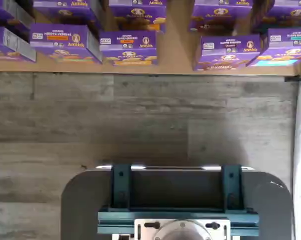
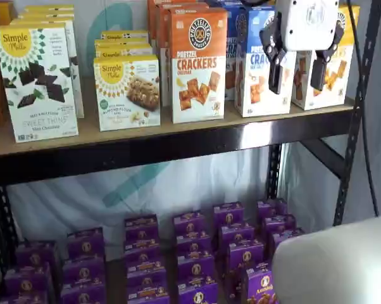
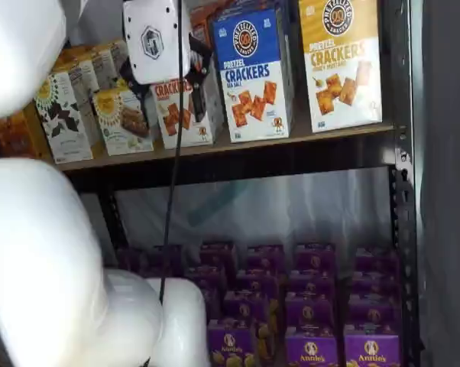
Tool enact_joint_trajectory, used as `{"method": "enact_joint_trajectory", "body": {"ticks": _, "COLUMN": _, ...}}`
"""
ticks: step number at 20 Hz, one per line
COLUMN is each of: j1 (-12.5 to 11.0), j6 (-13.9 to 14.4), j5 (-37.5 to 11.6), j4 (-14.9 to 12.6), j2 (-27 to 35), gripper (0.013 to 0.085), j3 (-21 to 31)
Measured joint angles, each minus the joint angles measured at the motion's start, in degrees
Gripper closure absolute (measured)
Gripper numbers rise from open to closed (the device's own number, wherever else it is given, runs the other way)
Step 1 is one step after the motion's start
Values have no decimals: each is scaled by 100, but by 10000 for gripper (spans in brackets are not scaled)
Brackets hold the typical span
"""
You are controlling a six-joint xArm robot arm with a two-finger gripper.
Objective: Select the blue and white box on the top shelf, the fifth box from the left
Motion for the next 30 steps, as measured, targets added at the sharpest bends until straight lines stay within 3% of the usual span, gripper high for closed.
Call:
{"method": "enact_joint_trajectory", "body": {"ticks": 1, "j1": -71, "j6": -33, "j5": 27, "j4": 76, "j2": 12, "gripper": 130, "j3": -9}}
{"method": "enact_joint_trajectory", "body": {"ticks": 2, "j1": -473, "j6": -207, "j5": 174, "j4": 507, "j2": 84, "gripper": 130, "j3": -59}}
{"method": "enact_joint_trajectory", "body": {"ticks": 3, "j1": -604, "j6": -272, "j5": 225, "j4": 664, "j2": 111, "gripper": 130, "j3": -73}}
{"method": "enact_joint_trajectory", "body": {"ticks": 5, "j1": -630, "j6": -299, "j5": 235, "j4": 719, "j2": 130, "gripper": 130, "j3": -73}}
{"method": "enact_joint_trajectory", "body": {"ticks": 11, "j1": -273, "j6": -135, "j5": -75, "j4": 370, "j2": 162, "gripper": 130, "j3": 37}}
{"method": "enact_joint_trajectory", "body": {"ticks": 16, "j1": -114, "j6": -75, "j5": -544, "j4": 166, "j2": 298, "gripper": 130, "j3": 109}}
{"method": "enact_joint_trajectory", "body": {"ticks": 23, "j1": -302, "j6": -316, "j5": -1293, "j4": 37, "j2": 739, "gripper": 130, "j3": -100}}
{"method": "enact_joint_trajectory", "body": {"ticks": 30, "j1": -547, "j6": -566, "j5": -1454, "j4": 31, "j2": 1258, "gripper": 130, "j3": -599}}
